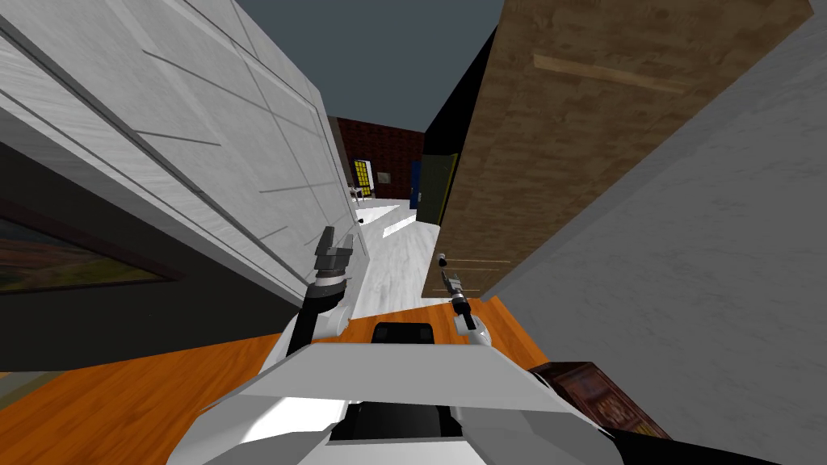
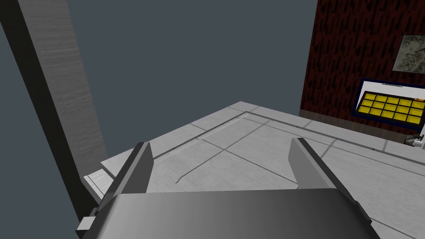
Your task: Push the door open
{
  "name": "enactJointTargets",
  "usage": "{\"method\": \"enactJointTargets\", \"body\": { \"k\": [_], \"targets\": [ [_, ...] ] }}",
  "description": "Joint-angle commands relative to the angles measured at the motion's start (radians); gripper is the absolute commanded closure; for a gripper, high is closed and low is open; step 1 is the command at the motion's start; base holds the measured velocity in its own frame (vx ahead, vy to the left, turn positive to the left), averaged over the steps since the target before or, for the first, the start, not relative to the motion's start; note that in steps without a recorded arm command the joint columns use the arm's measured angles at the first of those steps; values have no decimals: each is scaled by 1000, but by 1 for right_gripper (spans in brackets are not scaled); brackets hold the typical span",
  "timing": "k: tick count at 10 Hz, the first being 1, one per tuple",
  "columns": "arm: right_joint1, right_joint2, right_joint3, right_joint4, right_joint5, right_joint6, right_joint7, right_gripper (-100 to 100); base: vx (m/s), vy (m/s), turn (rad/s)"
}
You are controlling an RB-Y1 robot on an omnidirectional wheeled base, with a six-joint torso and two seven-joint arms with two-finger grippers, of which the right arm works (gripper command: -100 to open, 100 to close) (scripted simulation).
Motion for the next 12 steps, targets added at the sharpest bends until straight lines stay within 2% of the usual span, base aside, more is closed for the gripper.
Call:
{"method": "enactJointTargets", "body": {
  "k": [1,8,9,12],
  "targets": [
    [-7,-6,2,13,4,-3,50,-100,-57,34,-29],
    [-26,-22,10,50,19,-8,202,-100,-51,28,-32],
    [-24,-21,10,46,18,-7,191,-100,-16,8,-6],
    [-26,-15,3,49,15,-7,204,-100,136,5,28]
  ]
}}
